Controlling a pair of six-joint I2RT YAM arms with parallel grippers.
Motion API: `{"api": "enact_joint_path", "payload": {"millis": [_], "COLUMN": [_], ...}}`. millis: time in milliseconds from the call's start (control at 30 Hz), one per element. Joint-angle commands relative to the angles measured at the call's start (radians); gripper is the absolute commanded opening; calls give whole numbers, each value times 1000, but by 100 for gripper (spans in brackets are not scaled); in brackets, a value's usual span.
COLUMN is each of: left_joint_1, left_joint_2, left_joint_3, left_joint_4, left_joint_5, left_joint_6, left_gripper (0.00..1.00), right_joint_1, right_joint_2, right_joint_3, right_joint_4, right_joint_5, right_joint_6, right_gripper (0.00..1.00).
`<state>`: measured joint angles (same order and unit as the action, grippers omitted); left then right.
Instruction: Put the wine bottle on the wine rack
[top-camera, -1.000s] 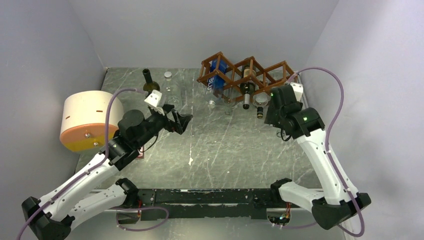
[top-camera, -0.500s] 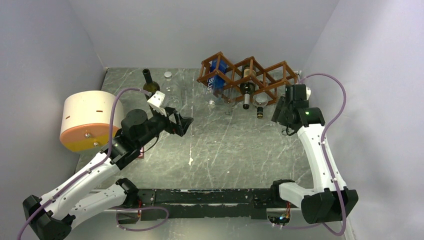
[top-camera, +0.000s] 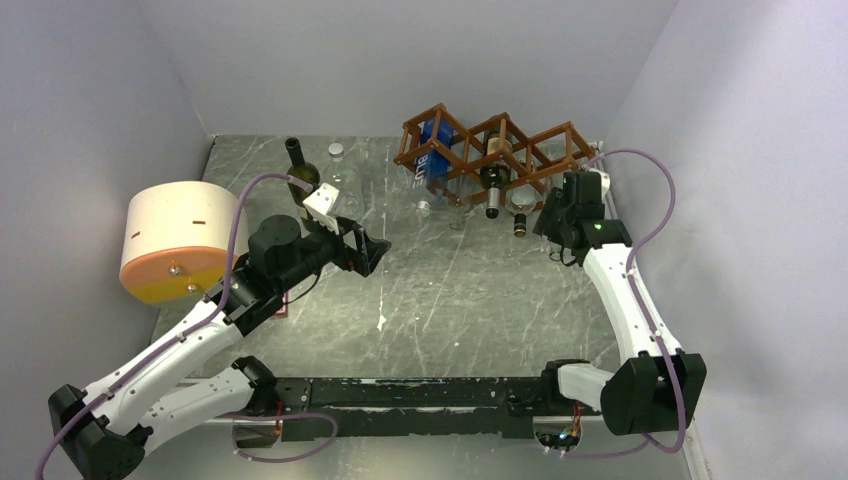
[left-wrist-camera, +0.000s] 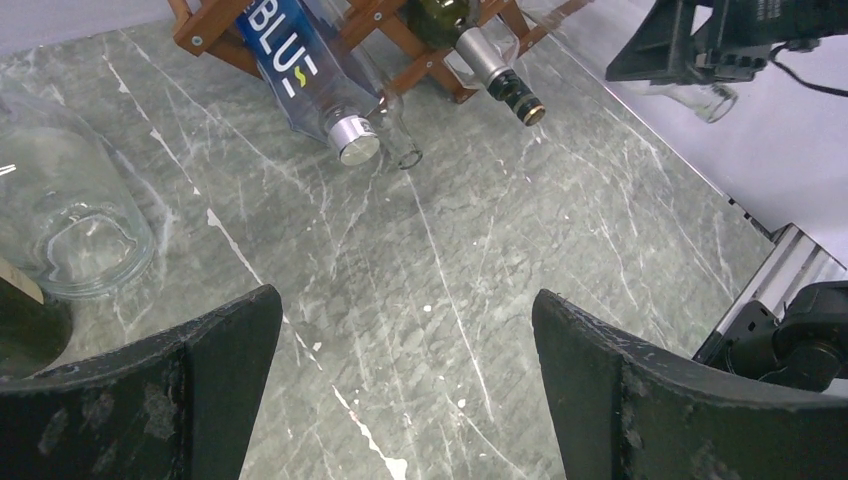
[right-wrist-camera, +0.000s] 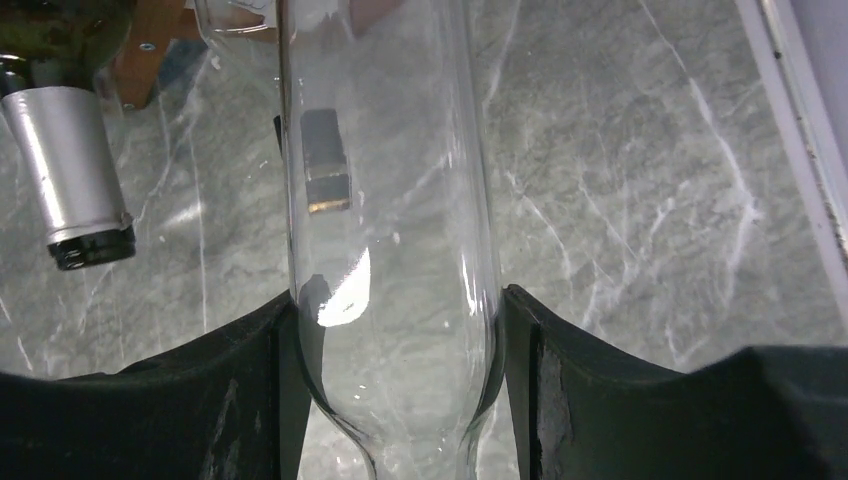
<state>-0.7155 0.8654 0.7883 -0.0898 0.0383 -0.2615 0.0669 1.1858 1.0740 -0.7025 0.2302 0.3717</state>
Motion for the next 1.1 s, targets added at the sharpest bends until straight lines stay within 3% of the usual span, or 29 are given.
{"api": "enact_joint_path", "payload": {"millis": [0, 367, 767, 1067], "left_joint_1": [-8, -9, -14, -19], "left_joint_2": [-8, -28, -49, -37], "left_joint_3": [30, 14, 3, 9], "left_joint_4": [-7, 5, 14, 1], "left_joint_5": [39, 70, 74, 77], "left_joint_6": [10, -1, 2, 8], "left_gripper": [99, 99, 99, 99], "right_joint_1": [-4, -5, -30, -32], "right_joint_2": [-44, -28, 99, 158], "right_joint_3": [-95, -198, -164, -173], "right_joint_4": [330, 659, 768, 845], "right_joint_5": [-16, -17, -106, -87], "right_joint_6": [47, -35, -149, -225], "right_gripper": [0, 0, 0, 0]}}
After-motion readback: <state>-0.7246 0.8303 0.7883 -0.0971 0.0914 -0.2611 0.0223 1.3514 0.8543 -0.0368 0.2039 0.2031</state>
